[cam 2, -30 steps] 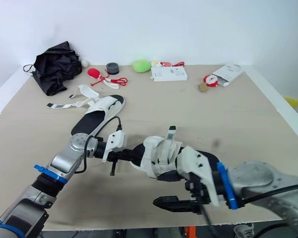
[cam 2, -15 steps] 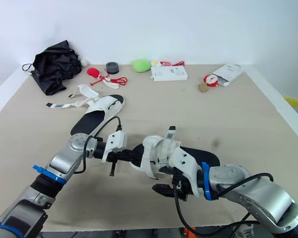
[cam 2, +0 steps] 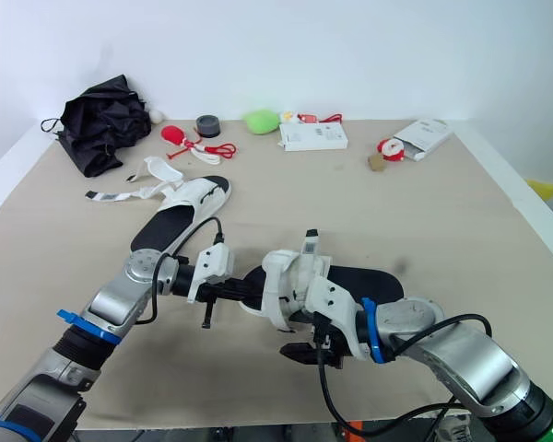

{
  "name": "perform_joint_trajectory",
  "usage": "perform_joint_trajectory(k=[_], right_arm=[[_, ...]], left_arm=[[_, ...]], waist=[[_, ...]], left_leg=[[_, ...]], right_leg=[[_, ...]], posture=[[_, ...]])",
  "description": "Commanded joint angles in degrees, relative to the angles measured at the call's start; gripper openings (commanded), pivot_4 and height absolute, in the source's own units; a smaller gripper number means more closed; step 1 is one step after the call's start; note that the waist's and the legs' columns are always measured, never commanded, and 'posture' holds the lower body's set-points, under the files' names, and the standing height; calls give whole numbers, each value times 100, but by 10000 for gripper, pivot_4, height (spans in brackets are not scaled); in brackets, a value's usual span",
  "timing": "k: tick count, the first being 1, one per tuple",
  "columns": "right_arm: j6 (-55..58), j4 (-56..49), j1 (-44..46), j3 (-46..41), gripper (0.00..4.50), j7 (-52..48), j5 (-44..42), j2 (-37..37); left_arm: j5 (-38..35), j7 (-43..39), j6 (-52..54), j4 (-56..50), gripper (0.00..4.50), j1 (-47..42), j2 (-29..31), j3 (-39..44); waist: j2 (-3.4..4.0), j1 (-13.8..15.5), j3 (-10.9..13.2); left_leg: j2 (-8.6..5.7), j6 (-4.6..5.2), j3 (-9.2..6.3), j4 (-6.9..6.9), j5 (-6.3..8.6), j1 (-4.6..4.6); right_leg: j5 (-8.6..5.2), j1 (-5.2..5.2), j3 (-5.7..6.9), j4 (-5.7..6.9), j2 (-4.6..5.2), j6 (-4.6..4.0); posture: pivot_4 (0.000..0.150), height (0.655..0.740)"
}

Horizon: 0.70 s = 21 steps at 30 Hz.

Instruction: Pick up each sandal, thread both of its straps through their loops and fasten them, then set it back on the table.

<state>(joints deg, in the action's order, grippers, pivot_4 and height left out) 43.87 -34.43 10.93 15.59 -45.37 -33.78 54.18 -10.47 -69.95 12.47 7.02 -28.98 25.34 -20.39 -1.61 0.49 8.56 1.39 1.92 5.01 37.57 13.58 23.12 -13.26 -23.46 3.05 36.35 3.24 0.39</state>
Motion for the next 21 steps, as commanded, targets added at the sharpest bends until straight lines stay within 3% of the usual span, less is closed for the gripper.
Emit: perform_joint_trajectory(k=[1,5,15,21], right_arm=[[6,17,161,-208,17458,-51,85,-92],[149,64,295,-197,521,-46,70,-281],[485,80,366,-202,521,-150,60,-398],[884,-65,340,-648,521,-426,-760,-503]], left_arm=[[307,-13,265,277,0,254,162,-296],[310,-9,267,280,0,254,150,-296],[316,15,257,301,0,243,140,-282],[326,20,239,342,0,232,132,-285]], waist=[[0,1,0],[0,4,0],[0,7,0],[0,7,0]], left_leg=[[0,0,0,0,0,0],[0,-1,-1,-1,1,2],[0,-1,-3,-1,3,4],[0,-1,-3,-1,3,5]], right_leg=[[0,0,0,0,0,0],[4,0,2,0,0,6],[3,-1,5,0,0,5],[4,0,5,0,0,5]], posture=[[1500,7400],[1500,7400],[1500,7400],[1500,7400]])
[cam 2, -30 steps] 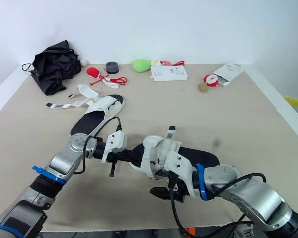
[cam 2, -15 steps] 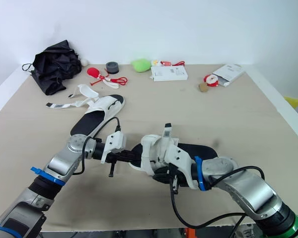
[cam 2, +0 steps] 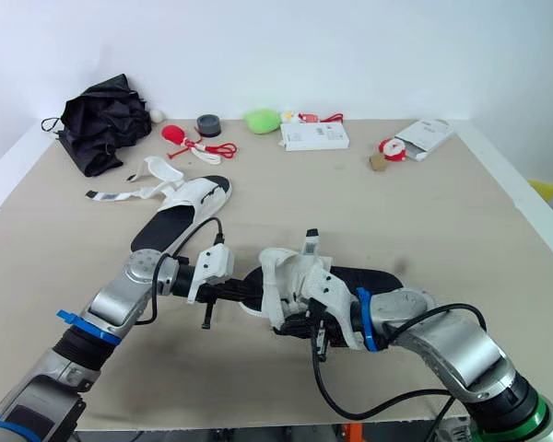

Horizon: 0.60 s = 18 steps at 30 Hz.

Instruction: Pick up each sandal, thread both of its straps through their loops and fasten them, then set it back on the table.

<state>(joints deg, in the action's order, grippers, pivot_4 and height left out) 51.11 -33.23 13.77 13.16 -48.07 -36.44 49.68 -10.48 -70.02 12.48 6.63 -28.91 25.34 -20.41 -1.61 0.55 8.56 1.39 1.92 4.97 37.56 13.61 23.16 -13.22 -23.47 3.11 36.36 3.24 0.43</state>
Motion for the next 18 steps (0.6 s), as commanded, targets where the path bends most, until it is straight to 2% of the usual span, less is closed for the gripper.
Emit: perform_joint_trajectory(k=[1,7,12,18], right_arm=[[274,-191,96,-529,521,-176,-688,-86],[808,174,841,-1114,521,-20,-1409,-266],[1204,1076,1860,-1052,521,225,-1240,-437],[1463,1380,2092,-609,521,-126,-1012,-200]], left_arm=[[330,27,232,393,0,223,131,-285],[341,18,205,446,0,207,121,-298],[361,14,147,552,0,145,76,-322],[371,59,111,590,0,133,17,-314]], waist=[[0,0,0],[0,-6,0],[1,0,-1],[3,4,-1]], left_leg=[[0,0,0,0,0,0],[0,0,-1,0,0,-2],[1,2,2,3,-3,-3],[0,7,2,2,2,6]], right_leg=[[0,1,0,0,0,0],[5,1,0,0,0,-3],[15,0,0,0,0,-25],[16,-3,1,0,3,-33]], posture=[[1500,7400],[1500,7400],[1500,7400],[1500,7400]])
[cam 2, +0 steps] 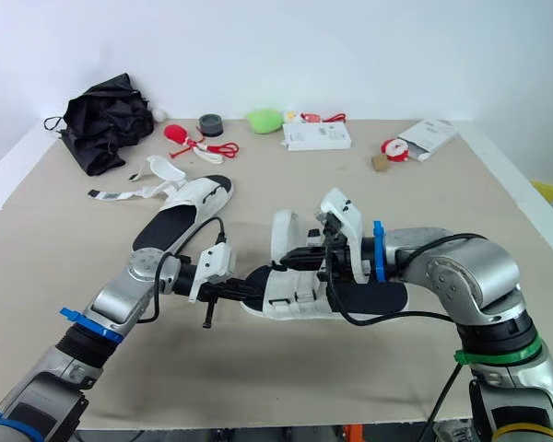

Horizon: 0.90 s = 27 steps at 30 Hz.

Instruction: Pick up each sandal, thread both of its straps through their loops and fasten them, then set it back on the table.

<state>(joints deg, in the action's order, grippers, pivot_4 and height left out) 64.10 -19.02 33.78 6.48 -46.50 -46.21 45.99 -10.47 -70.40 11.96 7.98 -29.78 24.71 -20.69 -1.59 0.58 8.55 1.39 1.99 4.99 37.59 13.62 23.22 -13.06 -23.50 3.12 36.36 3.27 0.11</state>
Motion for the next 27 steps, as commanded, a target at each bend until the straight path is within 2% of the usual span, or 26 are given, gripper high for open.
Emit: perform_joint_trajectory(k=[1,9,18,25,27], right_arm=[[329,-49,83,71,521,-401,-155,226],[1327,-61,172,-112,521,-740,-915,265],[1117,619,524,519,521,-544,-111,-14],[1442,1105,1206,-35,521,-1321,-735,31],[1290,1262,1234,100,521,-1228,-457,5]], left_arm=[[370,106,157,441,0,240,85,-278],[377,143,130,433,0,299,83,-272],[367,185,145,390,0,330,83,-265],[353,220,177,348,0,370,101,-250],[348,232,190,340,0,378,101,-237]], waist=[[0,2,0],[3,1,-1],[6,-1,-3],[7,0,-3],[7,0,-4]], left_leg=[[0,1,0,0,0,2],[0,1,0,2,0,-3],[0,2,3,6,-1,-1],[0,6,5,11,-3,2],[0,7,3,6,0,1]], right_leg=[[1,0,0,0,1,-1],[3,1,1,-1,2,4],[3,0,-1,-2,4,3],[7,-1,-2,-2,5,-2],[16,0,0,-2,5,-8]], posture=[[1500,7400],[1500,7400],[1500,7400],[1500,7400],[1500,7400]])
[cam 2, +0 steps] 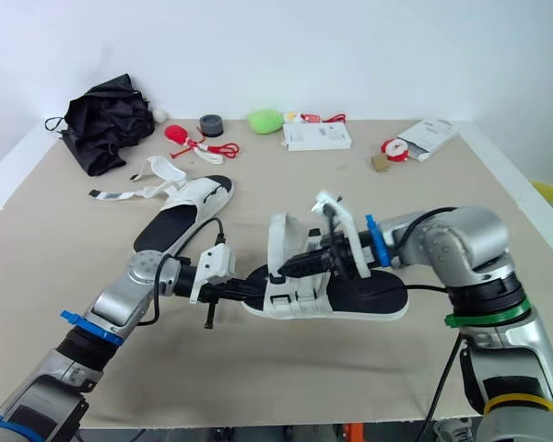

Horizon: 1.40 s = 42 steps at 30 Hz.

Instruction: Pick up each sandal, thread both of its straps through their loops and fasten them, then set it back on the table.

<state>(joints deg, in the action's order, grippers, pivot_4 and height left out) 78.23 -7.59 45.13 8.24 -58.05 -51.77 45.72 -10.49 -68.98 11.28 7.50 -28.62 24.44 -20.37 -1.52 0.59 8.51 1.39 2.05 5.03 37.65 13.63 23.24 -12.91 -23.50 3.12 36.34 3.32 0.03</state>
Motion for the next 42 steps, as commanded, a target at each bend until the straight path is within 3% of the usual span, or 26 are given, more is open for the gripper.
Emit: perform_joint_trajectory(k=[1,9,19,26,29,36,42], right_arm=[[-147,307,148,33,521,135,328,-56],[-440,276,-50,631,521,387,1078,-202],[434,23,-42,206,521,-173,228,-97],[522,-243,-320,356,521,41,264,-145],[457,182,-53,254,521,148,400,-273],[739,592,535,-452,521,-484,-313,-299],[80,592,61,432,521,165,753,-395]], left_arm=[[347,88,263,380,0,267,132,-264],[336,94,277,347,0,290,162,-235],[346,103,284,355,0,290,168,-234],[342,114,309,344,0,299,170,-232],[338,112,326,314,0,328,185,-233],[329,110,350,306,0,340,193,-241],[327,122,367,291,0,363,199,-237]], waist=[[0,-1,-1],[2,-2,-1],[2,-2,-1],[2,-3,-1],[2,-3,-1],[9,-5,3],[6,-5,0]], left_leg=[[0,1,0,0,2,-1],[0,1,4,0,1,4],[0,1,3,0,2,4],[0,0,1,0,2,5],[0,0,1,0,2,4],[0,3,2,-1,-2,5],[0,1,2,-4,1,7]], right_leg=[[5,1,1,0,0,-13],[-1,-6,-1,0,1,0],[-2,-6,-1,0,2,5],[-6,-6,-1,-1,4,-1],[-8,-7,-1,-1,4,-2],[-1,-8,0,-1,4,-6],[8,-9,1,-2,5,-29]], posture=[[1500,7400],[1500,7400],[1500,7400],[1500,7400],[1500,7400],[1500,7400],[1500,7400]])
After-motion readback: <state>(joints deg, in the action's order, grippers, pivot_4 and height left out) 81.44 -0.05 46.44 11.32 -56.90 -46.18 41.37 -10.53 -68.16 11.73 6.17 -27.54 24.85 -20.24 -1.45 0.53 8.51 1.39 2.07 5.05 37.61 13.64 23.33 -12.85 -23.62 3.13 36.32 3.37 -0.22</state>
